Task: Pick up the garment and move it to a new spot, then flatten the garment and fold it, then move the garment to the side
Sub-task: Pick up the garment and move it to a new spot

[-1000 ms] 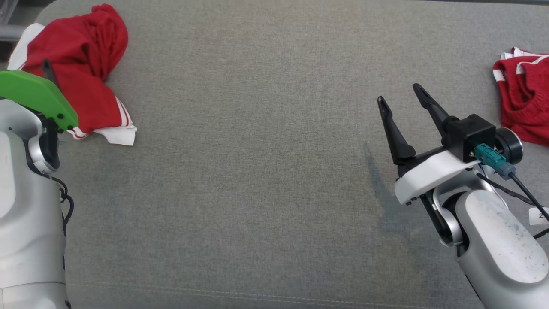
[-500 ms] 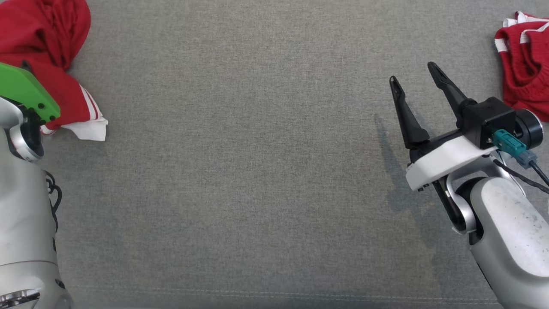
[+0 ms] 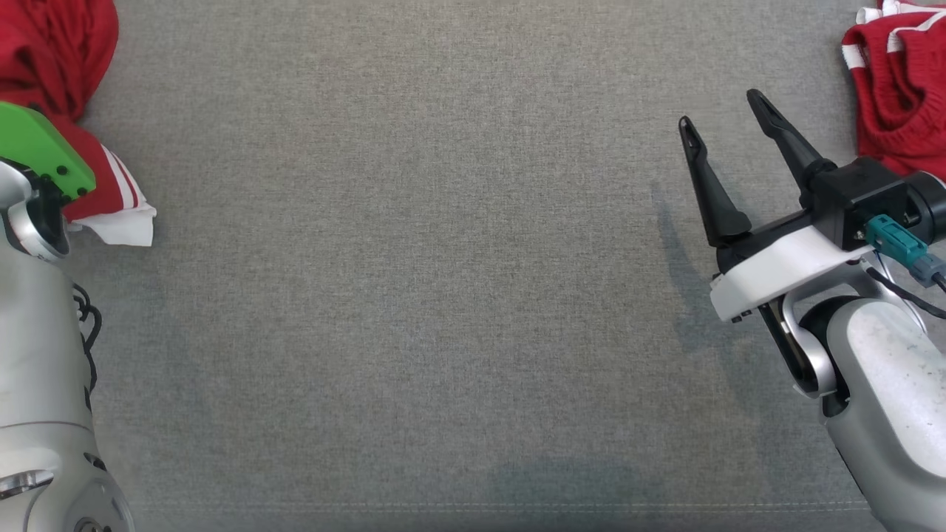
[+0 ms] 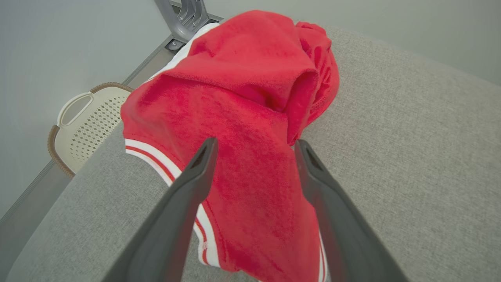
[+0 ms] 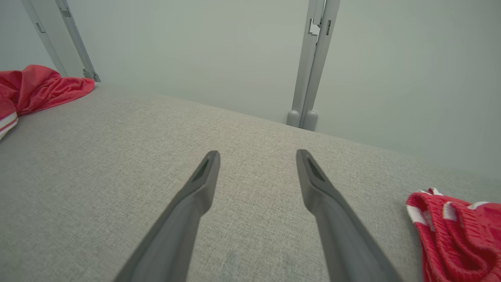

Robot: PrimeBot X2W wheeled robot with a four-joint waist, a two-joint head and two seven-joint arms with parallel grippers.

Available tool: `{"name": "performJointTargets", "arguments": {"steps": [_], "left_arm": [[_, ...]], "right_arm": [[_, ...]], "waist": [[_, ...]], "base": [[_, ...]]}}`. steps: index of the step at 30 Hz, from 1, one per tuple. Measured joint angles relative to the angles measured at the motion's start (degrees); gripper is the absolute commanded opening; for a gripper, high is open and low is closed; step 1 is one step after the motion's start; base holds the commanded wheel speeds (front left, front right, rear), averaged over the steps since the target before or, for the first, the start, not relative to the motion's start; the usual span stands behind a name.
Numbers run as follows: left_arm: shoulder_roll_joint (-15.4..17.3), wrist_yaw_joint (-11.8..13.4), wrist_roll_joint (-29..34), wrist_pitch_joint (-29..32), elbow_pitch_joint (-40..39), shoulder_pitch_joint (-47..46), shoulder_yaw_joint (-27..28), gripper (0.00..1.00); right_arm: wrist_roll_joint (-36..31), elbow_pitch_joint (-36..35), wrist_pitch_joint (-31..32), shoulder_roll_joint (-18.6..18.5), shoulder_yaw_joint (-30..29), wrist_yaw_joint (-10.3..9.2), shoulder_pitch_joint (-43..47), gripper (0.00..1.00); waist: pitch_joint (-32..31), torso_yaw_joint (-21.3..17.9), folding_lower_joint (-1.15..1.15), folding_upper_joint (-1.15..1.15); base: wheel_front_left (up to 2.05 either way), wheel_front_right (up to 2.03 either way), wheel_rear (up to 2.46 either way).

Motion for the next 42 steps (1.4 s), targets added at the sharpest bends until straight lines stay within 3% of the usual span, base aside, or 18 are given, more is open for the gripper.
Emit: {"name": "performJointTargets", "arguments": {"steps": [23, 24, 25, 26, 27, 39, 42], "left_arm": [[-1.1, 0.0, 1.7, -3.4, 6.9, -5.5, 7.2, 1.00], [-1.1, 0.0, 1.7, -3.5, 7.1, -5.6, 7.4, 0.80], [-1.1, 0.0, 1.7, -3.5, 7.3, -5.8, 7.6, 0.43], [-1.1, 0.0, 1.7, -3.5, 7.5, -6.0, 7.8, 0.13], [-1.1, 0.0, 1.8, -3.9, 7.7, -6.3, 7.8, 0.00], [-4.1, 0.0, 2.4, -11.8, 8.6, -7.5, 5.1, 0.00], [-4.8, -1.0, 2.3, -15.0, 8.2, -7.5, 4.5, 0.00]], "right_arm": [[-0.9, -3.3, 1.2, -1.5, -1.6, -0.07, 0.1, 1.00], [-0.9, -3.4, 1.2, -1.5, -1.6, -0.08, 0.1, 1.00], [-0.9, -3.6, 1.2, -1.5, -1.6, -0.08, 0.1, 1.00], [-0.9, -3.7, 1.3, -1.6, -1.6, -0.08, 0.1, 1.00], [-0.9, -3.8, 1.4, -1.6, -1.6, -0.08, 0.1, 1.00], [-0.9, -3.7, 1.1, -1.8, -2.9, -0.24, 1.3, 1.00], [-0.8, -3.3, 0.8, -1.5, -3.0, -0.34, 1.3, 1.00]], "waist": [[2.1, -1.5, 0.00, 0.00], [2.1, -1.5, 0.00, 0.00], [2.1, -1.6, 0.00, 0.00], [2.1, -1.6, 0.00, 0.00], [2.1, -1.6, 0.00, 0.00], [1.1, -0.3, 0.00, 0.00], [0.4, 0.2, 0.00, 0.00]], "base": [[0.00, 0.00, 0.00], [0.00, 0.00, 0.00], [0.00, 0.00, 0.00], [0.00, 0.00, 0.00], [0.00, 0.00, 0.00], [0.00, 0.00, 0.00], [0.00, 0.00, 0.00]]}}
